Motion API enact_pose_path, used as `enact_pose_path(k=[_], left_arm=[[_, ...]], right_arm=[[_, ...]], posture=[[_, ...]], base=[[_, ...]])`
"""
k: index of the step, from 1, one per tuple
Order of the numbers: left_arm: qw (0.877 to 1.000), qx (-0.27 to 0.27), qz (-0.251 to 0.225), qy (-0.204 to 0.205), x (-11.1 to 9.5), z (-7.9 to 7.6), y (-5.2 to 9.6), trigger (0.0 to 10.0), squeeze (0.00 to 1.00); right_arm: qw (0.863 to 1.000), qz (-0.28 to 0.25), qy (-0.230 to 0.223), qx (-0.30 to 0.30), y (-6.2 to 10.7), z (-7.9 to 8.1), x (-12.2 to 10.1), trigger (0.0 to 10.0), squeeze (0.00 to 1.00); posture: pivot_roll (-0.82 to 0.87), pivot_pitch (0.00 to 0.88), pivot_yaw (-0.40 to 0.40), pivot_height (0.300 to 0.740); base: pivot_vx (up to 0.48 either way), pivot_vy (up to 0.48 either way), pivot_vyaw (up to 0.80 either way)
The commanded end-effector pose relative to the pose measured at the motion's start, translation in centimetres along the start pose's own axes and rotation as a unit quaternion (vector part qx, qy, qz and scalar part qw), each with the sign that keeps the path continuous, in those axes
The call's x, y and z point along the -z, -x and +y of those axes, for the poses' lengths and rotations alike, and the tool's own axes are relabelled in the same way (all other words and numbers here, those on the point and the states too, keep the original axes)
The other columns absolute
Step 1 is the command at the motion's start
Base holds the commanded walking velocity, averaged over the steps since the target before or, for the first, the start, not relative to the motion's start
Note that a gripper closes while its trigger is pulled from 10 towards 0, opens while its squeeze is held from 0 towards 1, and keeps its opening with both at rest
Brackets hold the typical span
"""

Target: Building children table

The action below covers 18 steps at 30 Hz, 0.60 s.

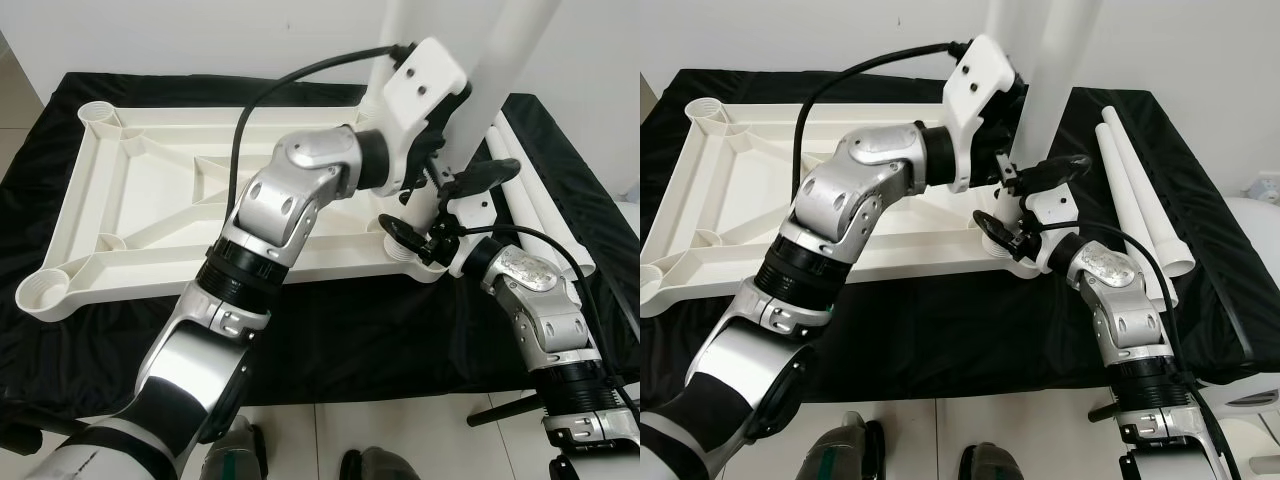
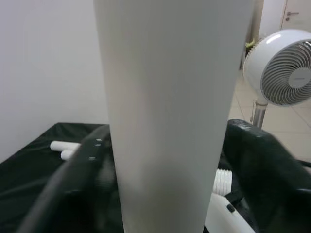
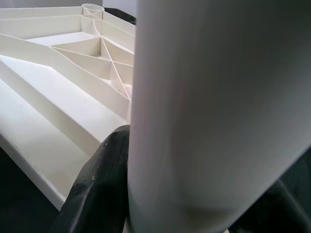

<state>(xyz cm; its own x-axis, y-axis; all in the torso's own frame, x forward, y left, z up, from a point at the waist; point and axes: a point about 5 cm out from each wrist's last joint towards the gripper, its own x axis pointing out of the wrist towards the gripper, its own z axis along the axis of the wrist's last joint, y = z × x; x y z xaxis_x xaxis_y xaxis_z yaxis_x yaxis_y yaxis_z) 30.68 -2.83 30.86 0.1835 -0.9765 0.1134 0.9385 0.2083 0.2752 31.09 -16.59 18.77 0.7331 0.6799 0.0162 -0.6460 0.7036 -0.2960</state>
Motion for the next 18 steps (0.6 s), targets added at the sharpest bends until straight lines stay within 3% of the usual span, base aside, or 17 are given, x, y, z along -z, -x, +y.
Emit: enact_pose_path(k=[1, 11, 12, 13, 14, 15, 18], left_arm=[[1.000, -0.011, -0.009, 0.004, -0.36, 0.17, -0.36, 0.0, 0.00], [1.000, -0.012, -0.009, -0.001, -0.65, 0.53, -0.45, 0.0, 0.00], [1.000, -0.017, -0.004, -0.005, -0.64, 0.64, -0.46, 10.0, 0.00], [1.000, -0.017, -0.004, -0.005, -0.64, 0.64, -0.46, 10.0, 0.00], [1.000, -0.021, -0.001, -0.007, -0.64, 0.73, -0.47, 10.0, 0.00], [1.000, -0.024, 0.000, -0.009, -0.67, 0.80, -0.47, 10.0, 0.00], [0.999, -0.041, 0.000, -0.015, -0.77, 1.06, -0.34, 10.0, 0.00]], right_arm=[[1.000, 0.004, 0.006, 0.003, 0.09, -0.41, -0.13, 10.0, 0.00], [1.000, 0.003, 0.003, 0.006, 0.10, -0.62, -0.12, 10.0, 0.00], [1.000, -0.001, -0.005, 0.009, 0.06, -0.66, -0.18, 10.0, 0.43], [1.000, -0.001, -0.005, 0.009, 0.06, -0.66, -0.18, 10.0, 0.43], [1.000, -0.006, -0.015, 0.011, 0.00, -0.69, -0.21, 10.0, 0.85], [1.000, -0.011, -0.023, 0.016, -0.05, -0.74, -0.28, 10.0, 1.00], [0.999, -0.024, -0.024, 0.036, -0.18, -0.86, -0.57, 10.0, 1.00]], posture=[[0.03, 0.071, -0.043, 0.740], [0.03, 0.071, -0.041, 0.740], [0.03, 0.069, -0.041, 0.740], [0.03, 0.069, -0.041, 0.740], [0.03, 0.068, -0.042, 0.740], [0.03, 0.068, -0.043, 0.740], [0.03, 0.065, -0.042, 0.740]], base=[[0.000, 0.000, 0.00], [0.000, 0.000, 0.00], [0.000, 0.000, 0.00], [0.000, 0.000, 0.00], [0.000, 0.000, 0.00], [0.000, 0.000, 0.00], [0.000, 0.000, 0.00]])
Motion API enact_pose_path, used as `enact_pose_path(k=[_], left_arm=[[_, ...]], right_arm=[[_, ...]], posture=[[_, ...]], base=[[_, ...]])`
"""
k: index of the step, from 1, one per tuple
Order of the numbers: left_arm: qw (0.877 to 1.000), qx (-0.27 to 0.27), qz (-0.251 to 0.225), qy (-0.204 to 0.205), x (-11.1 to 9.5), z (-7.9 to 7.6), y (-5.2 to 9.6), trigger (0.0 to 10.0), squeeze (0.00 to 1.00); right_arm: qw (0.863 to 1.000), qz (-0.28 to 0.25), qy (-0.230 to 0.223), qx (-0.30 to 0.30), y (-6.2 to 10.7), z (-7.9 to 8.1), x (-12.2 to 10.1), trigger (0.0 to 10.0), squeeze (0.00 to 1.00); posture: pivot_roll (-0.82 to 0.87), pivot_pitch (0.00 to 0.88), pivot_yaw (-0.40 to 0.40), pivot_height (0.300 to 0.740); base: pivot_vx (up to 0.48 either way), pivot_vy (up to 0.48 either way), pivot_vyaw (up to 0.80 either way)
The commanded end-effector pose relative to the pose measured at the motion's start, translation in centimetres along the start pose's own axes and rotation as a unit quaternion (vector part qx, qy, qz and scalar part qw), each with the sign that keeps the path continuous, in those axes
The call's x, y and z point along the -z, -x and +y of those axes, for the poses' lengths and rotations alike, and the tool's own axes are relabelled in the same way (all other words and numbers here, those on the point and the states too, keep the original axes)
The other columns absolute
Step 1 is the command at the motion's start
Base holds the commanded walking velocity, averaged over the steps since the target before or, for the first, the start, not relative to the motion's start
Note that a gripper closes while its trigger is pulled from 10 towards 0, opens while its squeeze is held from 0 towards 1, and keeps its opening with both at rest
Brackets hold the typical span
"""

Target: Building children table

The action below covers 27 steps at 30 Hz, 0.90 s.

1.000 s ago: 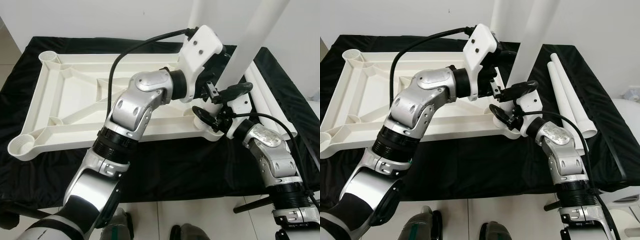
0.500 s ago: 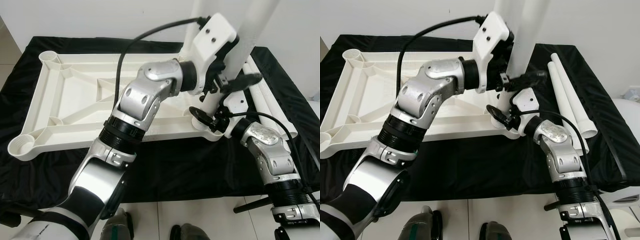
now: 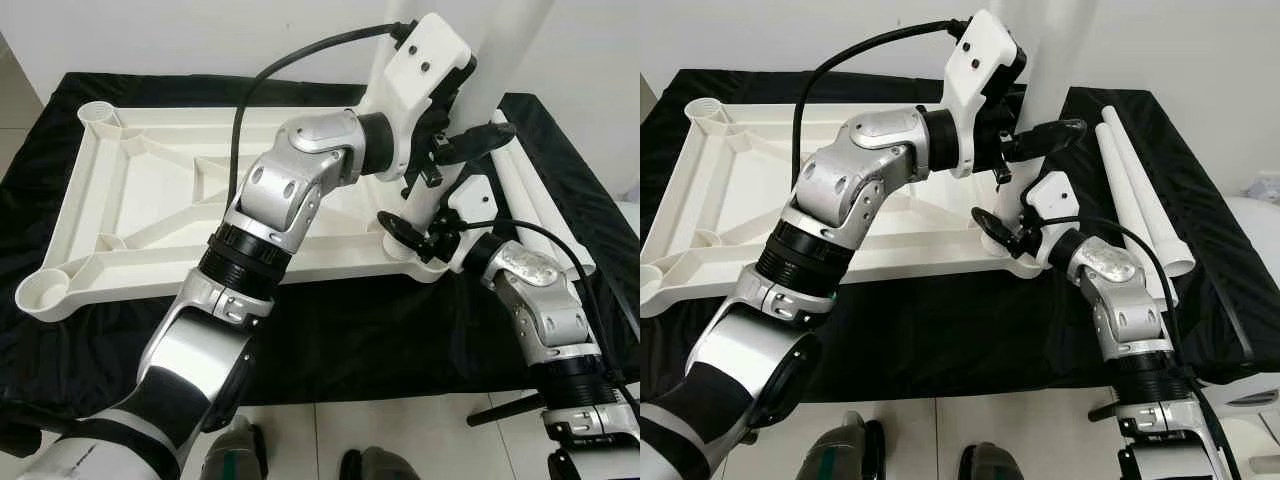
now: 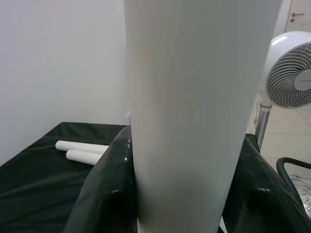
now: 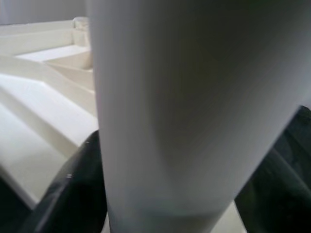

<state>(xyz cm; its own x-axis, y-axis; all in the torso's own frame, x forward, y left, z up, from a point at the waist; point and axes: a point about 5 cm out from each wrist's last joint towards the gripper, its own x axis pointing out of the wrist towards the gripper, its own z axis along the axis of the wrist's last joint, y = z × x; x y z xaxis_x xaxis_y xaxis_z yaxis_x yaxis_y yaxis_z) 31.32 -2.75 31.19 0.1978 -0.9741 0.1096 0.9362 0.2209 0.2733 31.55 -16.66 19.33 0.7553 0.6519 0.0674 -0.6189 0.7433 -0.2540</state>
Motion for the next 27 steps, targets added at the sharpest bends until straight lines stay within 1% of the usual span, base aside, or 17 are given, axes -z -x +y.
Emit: enact_pose_path(k=[1, 3, 5, 6, 7, 8, 9, 10, 12, 13, 15, 16, 18, 21, 22, 24, 27], left_arm=[[0.999, -0.044, -0.005, -0.017, -0.7, 0.5, -0.2, 10.0, 0.00], [0.998, -0.056, -0.008, -0.017, -0.7, 0.7, 0.0, 10.0, 0.00], [0.998, -0.059, -0.010, -0.018, -0.7, 0.8, 0.0, 10.0, 0.00], [0.997, -0.068, -0.012, -0.020, -0.7, 1.0, 0.2, 10.0, 0.00], [0.996, -0.086, -0.013, -0.015, -0.6, 1.5, 0.4, 10.0, 0.00], [0.996, -0.086, -0.013, -0.015, -0.6, 1.5, 0.4, 10.0, 0.00], [0.995, -0.100, -0.015, -0.010, -0.6, 1.9, 0.6, 10.0, 0.00], [0.992, -0.125, -0.021, -0.009, -0.8, 2.5, 0.9, 10.0, 0.00], [0.991, -0.130, -0.023, -0.009, -0.8, 2.7, 1.0, 10.0, 0.00], [0.990, -0.138, -0.024, -0.010, -0.9, 2.9, 1.1, 10.0, 0.00], [0.990, -0.138, -0.024, -0.010, -0.9, 2.9, 1.1, 10.0, 0.00], [0.989, -0.148, -0.027, -0.008, -1.0, 3.2, 1.3, 10.0, 0.00], [0.988, -0.154, -0.030, -0.007, -1.1, 3.3, 1.5, 10.0, 0.00], [0.986, -0.164, -0.034, -0.007, -1.3, 3.7, 1.7, 10.0, 0.00], [0.986, -0.164, -0.034, -0.007, -1.3, 3.7, 1.7, 10.0, 0.00], [0.985, -0.169, -0.038, -0.007, -1.5, 3.8, 1.8, 10.0, 0.00], [0.984, -0.171, -0.041, -0.007, -1.6, 3.8, 1.9, 10.0, 0.00]], right_arm=[[1.000, -0.011, -0.002, 0.025, 0.0, -0.4, -0.3, 10.0, 1.00], [0.999, -0.020, -0.003, 0.042, -0.1, -0.5, -0.4, 10.0, 1.00], [0.999, -0.024, -0.006, 0.047, -0.1, -0.4, -0.5, 10.0, 1.00], [0.998, -0.030, -0.007, 0.051, -0.2, -0.2, -0.5, 10.0, 0.00], [0.997, -0.038, -0.011, 0.059, -0.4, 0.0, -0.6, 10.0, 0.00], [0.997, -0.038, -0.011, 0.059, -0.4, 0.0, -0.6, 10.0, 0.00], [0.997, -0.045, -0.014, 0.066, -0.5, 0.3, -0.6, 10.0, 0.00], [0.994, -0.060, -0.013, 0.092, -0.9, 0.8, -0.6, 10.0, 0.00], [0.993, -0.064, -0.012, 0.102, -1.0, 1.0, -0.6, 10.0, 0.00], [0.991, -0.071, -0.019, 0.111, -1.1, 1.2, -0.7, 10.0, 0.00], [0.991, -0.071, -0.019, 0.111, -1.1, 1.2, -0.7, 10.0, 0.00], [0.989, -0.079, -0.023, 0.127, -1.4, 1.7, -0.7, 10.0, 0.00], [0.987, -0.080, -0.022, 0.138, -1.6, 1.9, -0.7, 10.0, 0.00], [0.984, -0.080, -0.022, 0.156, -1.9, 2.6, -0.5, 10.0, 0.00], [0.984, -0.080, -0.022, 0.156, -1.9, 2.6, -0.5, 10.0, 0.00], [0.980, -0.074, -0.027, 0.181, -2.1, 2.9, -0.2, 10.0, 0.00], [0.977, -0.067, -0.032, 0.202, -2.3, 3.2, 0.1, 10.0, 0.00]], posture=[[0.03, 0.064, -0.042, 0.740], [0.03, 0.062, -0.043, 0.740], [0.03, 0.062, -0.043, 0.740], [0.03, 0.061, -0.043, 0.740], [0.03, 0.060, -0.043, 0.740], [0.03, 0.060, -0.043, 0.740], [0.03, 0.060, -0.043, 0.740], [0.03, 0.057, -0.044, 0.740], [0.03, 0.057, -0.045, 0.740], [0.04, 0.056, -0.046, 0.740], [0.04, 0.056, -0.046, 0.740], [0.04, 0.054, -0.045, 0.740], [0.04, 0.052, -0.045, 0.740], [0.04, 0.051, -0.044, 0.740], [0.04, 0.051, -0.044, 0.740], [0.05, 0.047, -0.044, 0.740], [0.05, 0.044, -0.044, 0.740]], base=[[0.000, 0.000, 0.00], [0.000, 0.000, 0.00], [0.000, 0.000, 0.00], [0.000, 0.000, 0.00], [0.000, 0.000, 0.00], [0.000, 0.000, 0.00], [0.000, 0.000, 0.00], [0.000, 0.000, 0.00], [0.000, 0.000, 0.00], [0.000, 0.000, 0.00], [0.000, 0.000, 0.00], [0.000, 0.000, 0.00], [0.000, 0.000, 0.00], [0.000, 0.000, 0.00], [0.000, 0.000, 0.00], [0.000, 0.000, 0.00], [0.000, 0.000, 0.00]])
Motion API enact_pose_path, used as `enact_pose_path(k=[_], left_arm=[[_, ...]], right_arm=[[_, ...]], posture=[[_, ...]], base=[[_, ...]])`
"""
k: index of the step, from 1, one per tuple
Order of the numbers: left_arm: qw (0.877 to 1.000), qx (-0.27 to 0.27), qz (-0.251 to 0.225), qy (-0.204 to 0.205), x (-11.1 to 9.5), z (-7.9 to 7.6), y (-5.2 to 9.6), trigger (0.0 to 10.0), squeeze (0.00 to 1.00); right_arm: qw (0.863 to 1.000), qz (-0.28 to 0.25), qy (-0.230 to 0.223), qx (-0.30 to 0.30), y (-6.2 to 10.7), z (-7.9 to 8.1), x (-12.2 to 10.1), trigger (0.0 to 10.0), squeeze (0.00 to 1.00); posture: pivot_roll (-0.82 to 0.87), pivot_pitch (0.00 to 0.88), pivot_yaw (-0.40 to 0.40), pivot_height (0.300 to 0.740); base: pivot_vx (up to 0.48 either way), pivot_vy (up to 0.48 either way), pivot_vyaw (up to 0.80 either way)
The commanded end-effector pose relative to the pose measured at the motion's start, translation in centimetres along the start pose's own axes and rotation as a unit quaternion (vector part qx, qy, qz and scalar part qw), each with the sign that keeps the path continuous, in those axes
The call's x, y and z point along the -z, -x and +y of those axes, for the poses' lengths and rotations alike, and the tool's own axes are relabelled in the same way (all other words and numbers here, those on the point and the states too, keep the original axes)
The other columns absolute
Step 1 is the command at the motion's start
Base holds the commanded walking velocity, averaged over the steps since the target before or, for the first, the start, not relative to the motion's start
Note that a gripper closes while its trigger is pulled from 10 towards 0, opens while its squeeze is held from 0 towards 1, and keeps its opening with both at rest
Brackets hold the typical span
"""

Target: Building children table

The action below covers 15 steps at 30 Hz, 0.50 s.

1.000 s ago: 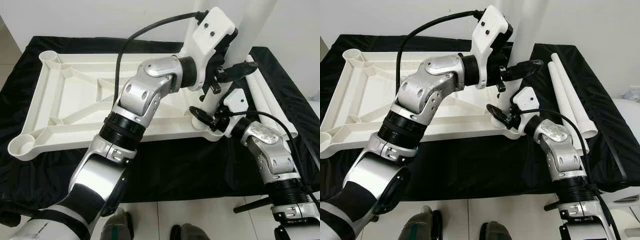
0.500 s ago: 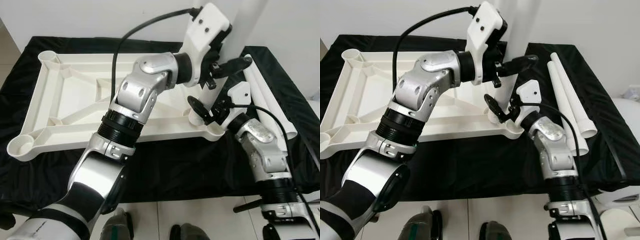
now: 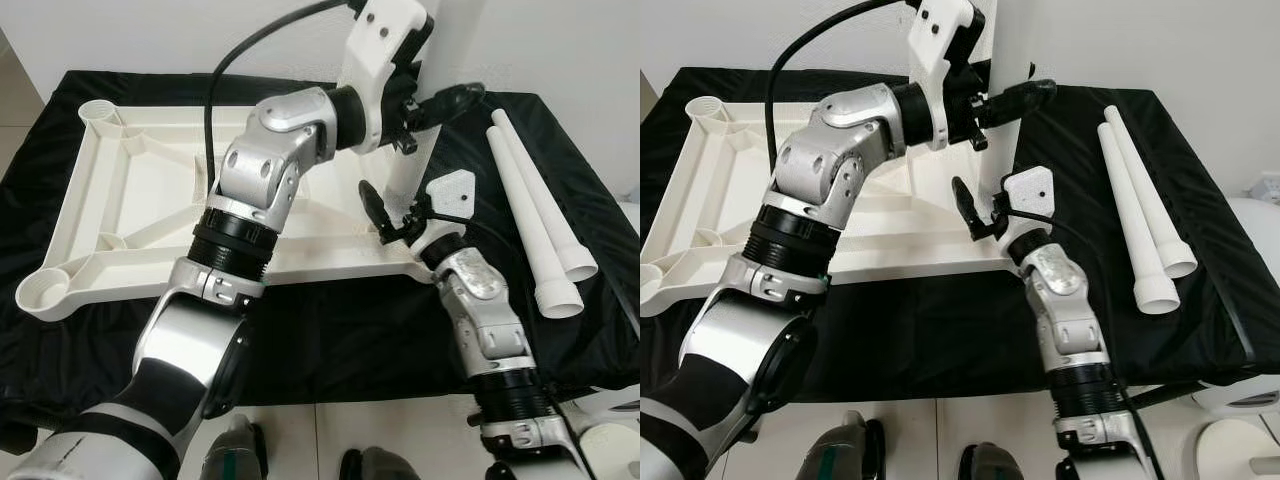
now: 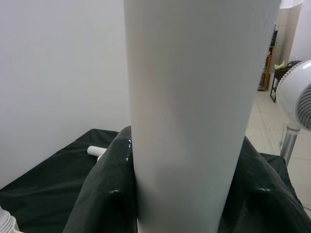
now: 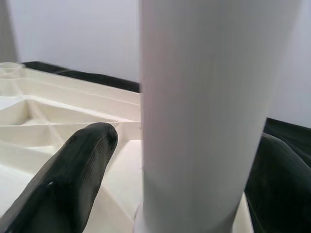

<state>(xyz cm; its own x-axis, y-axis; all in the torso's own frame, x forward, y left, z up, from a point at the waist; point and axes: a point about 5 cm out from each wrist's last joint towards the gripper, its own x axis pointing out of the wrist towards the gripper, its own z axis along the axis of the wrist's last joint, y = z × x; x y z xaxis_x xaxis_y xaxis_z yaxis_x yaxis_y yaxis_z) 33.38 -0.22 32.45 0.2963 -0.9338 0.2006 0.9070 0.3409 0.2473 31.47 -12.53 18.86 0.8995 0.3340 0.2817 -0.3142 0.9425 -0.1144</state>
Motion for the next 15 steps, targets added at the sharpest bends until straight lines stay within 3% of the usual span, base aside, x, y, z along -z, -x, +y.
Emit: enact_pose_path(k=[1, 15], left_arm=[[0.994, -0.108, -0.014, -0.013, -0.9, 1.0, -0.2, 10.0, 0.00], [0.994, -0.102, -0.029, -0.022, -1.6, 0.4, -0.4, 10.0, 0.00]], right_arm=[[1.000, 0.006, 0.009, 0.024, 0.3, -0.1, 0.3, 10.0, 0.00], [0.996, -0.014, 0.020, 0.089, -0.7, 1.0, -1.3, 10.0, 0.00]], posture=[[0.05, 0.044, -0.044, 0.740], [0.05, 0.047, -0.053, 0.740]], base=[[0.000, 0.000, 0.00], [0.000, 0.000, 0.00]])
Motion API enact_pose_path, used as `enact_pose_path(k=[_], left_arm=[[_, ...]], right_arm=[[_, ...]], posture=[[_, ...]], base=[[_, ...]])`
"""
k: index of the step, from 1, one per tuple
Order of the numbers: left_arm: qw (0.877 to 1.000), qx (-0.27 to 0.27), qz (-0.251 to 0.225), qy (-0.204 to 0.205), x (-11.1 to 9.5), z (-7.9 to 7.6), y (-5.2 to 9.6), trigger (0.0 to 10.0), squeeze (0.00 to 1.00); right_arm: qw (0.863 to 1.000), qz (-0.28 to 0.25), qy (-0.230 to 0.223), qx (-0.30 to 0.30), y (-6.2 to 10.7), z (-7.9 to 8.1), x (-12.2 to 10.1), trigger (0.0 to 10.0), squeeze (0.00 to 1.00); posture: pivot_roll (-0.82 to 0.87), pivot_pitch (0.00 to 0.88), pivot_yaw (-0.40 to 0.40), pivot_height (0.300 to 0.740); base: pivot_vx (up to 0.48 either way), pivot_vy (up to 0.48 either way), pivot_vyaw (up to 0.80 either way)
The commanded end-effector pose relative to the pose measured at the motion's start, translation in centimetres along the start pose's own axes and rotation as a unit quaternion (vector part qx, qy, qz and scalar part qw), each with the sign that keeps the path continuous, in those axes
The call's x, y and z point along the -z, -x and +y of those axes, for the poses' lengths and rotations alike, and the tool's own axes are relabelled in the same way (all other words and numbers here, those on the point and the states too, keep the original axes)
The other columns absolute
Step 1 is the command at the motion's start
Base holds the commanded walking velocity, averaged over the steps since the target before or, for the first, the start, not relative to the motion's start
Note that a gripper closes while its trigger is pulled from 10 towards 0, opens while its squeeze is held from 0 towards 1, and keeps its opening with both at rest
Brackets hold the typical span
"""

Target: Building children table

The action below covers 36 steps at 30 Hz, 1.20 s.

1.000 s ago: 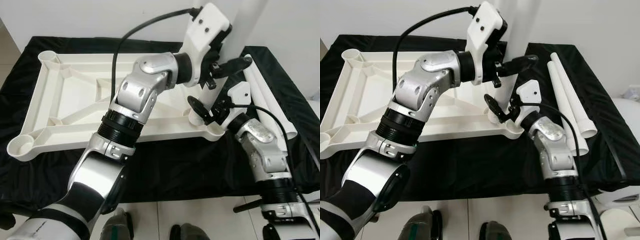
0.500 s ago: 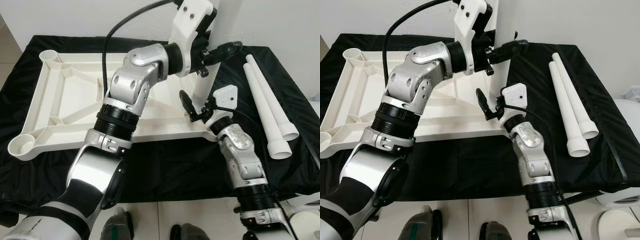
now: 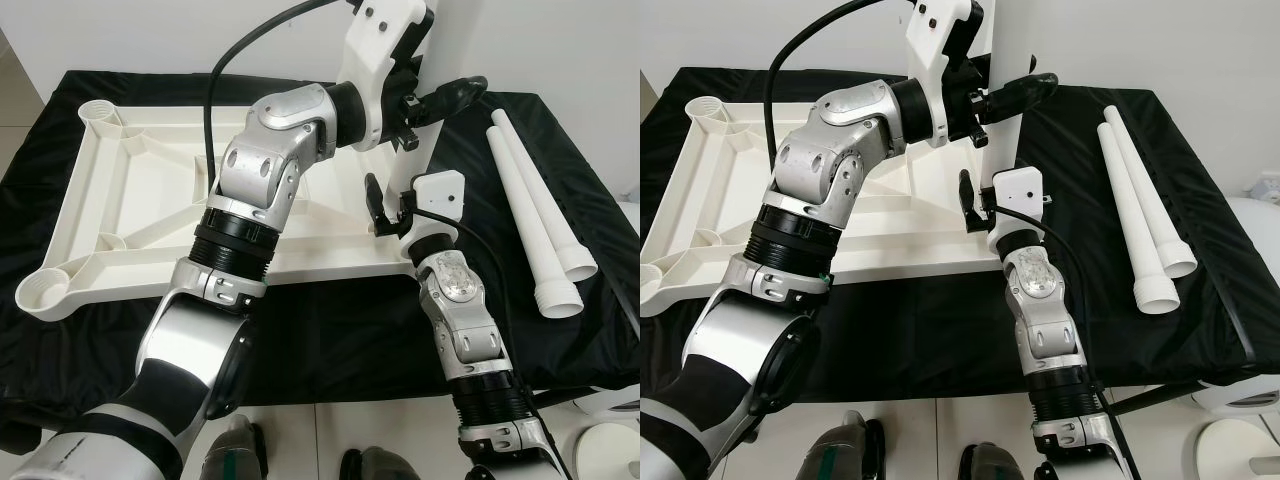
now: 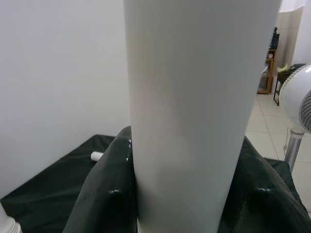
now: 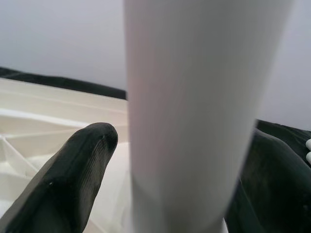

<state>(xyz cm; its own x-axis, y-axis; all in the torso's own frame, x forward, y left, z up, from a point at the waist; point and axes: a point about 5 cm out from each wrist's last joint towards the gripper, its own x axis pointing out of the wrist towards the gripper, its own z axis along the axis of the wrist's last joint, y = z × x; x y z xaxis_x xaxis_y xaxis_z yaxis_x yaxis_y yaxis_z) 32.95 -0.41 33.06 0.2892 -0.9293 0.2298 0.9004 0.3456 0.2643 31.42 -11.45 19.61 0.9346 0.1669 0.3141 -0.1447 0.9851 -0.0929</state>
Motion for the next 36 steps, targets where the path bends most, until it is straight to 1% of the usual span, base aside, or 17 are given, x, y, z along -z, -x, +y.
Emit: enact_pose_path(k=[1, 3, 5, 8, 17, 18, 19, 20, 21, 22, 23, 36], left_arm=[[0.995, -0.101, -0.013, -0.014, -0.8, 0.7, -0.3, 10.0, 0.00], [0.995, -0.098, -0.014, -0.015, -0.8, 0.6, -0.3, 10.0, 0.00], [0.995, -0.098, -0.014, -0.015, -0.8, 0.6, -0.3, 10.0, 0.00], [0.996, -0.092, -0.017, -0.007, -0.7, 0.2, -0.5, 10.0, 0.00], [0.996, -0.088, -0.017, -0.004, -0.7, 0.0, -0.6, 10.0, 0.00], [0.996, -0.088, -0.017, -0.004, -0.7, 0.0, -0.6, 10.0, 0.00], [0.996, -0.088, -0.017, -0.004, -0.7, 0.0, -0.6, 10.0, 0.00], [0.996, -0.088, -0.016, -0.003, -0.7, 0.0, -0.6, 10.0, 0.00], [0.996, -0.088, -0.016, -0.004, -0.7, 0.0, -0.6, 10.0, 0.00], [0.996, -0.088, -0.016, -0.004, -0.7, 0.0, -0.6, 10.0, 0.00], [0.996, -0.088, -0.016, -0.004, -0.6, 0.0, -0.6, 10.0, 0.00], [0.996, -0.083, -0.014, -0.010, -0.6, -0.2, -0.6, 10.0, 0.00]], right_arm=[[1.000, -0.006, 0.004, 0.003, -0.2, 0.1, -0.6, 10.0, 0.00], [1.000, -0.013, 0.003, 0.004, -0.3, 0.1, -1.1, 10.0, 0.00], [1.000, -0.013, 0.003, 0.004, -0.3, 0.1, -1.1, 10.0, 0.00], [1.000, -0.022, 0.003, 0.010, -0.5, -0.1, -1.7, 10.0, 0.00], [1.000, -0.026, 0.003, 0.014, -0.6, -0.1, -2.1, 10.0, 0.00], [1.000, -0.026, 0.001, 0.014, -0.6, -0.1, -2.1, 9.3, 0.00], [1.000, -0.026, 0.001, 0.014, -0.6, -0.1, -2.1, 9.3, 0.00], [1.000, -0.026, -0.001, 0.014, -0.6, -0.1, -2.2, 4.4, 0.00], [1.000, -0.027, -0.005, 0.013, -0.6, -0.2, -2.3, 0.4, 0.00], [1.000, -0.027, -0.005, 0.013, -0.6, -0.2, -2.3, 0.4, 0.00], [1.000, -0.027, -0.009, 0.012, -0.6, -0.2, -2.4, 0.0, 0.00], [0.999, -0.024, -0.024, 0.020, -0.5, -0.4, -2.7, 0.0, 0.00]], posture=[[0.05, 0.047, -0.053, 0.740], [0.05, 0.048, -0.052, 0.740], [0.05, 0.048, -0.052, 0.740], [0.04, 0.052, -0.053, 0.740], [0.04, 0.057, -0.053, 0.740], [0.04, 0.057, -0.052, 0.740], [0.04, 0.057, -0.052, 0.740], [0.04, 0.057, -0.052, 0.740], [0.04, 0.059, -0.052, 0.740], [0.04, 0.059, -0.052, 0.740], [0.04, 0.059, -0.051, 0.740], [0.04, 0.066, -0.047, 0.740]], base=[[0.000, 0.000, 0.00], [0.000, 0.000, 0.00], [0.000, 0.000, 0.00], [0.000, 0.000, 0.00], [0.000, 0.000, 0.00], [0.000, 0.000, 0.00], [0.000, 0.000, 0.00], [0.000, 0.000, 0.00], [0.000, 0.000, 0.00], [0.000, 0.000, 0.00], [0.000, 0.000, 0.00], [0.000, 0.000, 0.00]])
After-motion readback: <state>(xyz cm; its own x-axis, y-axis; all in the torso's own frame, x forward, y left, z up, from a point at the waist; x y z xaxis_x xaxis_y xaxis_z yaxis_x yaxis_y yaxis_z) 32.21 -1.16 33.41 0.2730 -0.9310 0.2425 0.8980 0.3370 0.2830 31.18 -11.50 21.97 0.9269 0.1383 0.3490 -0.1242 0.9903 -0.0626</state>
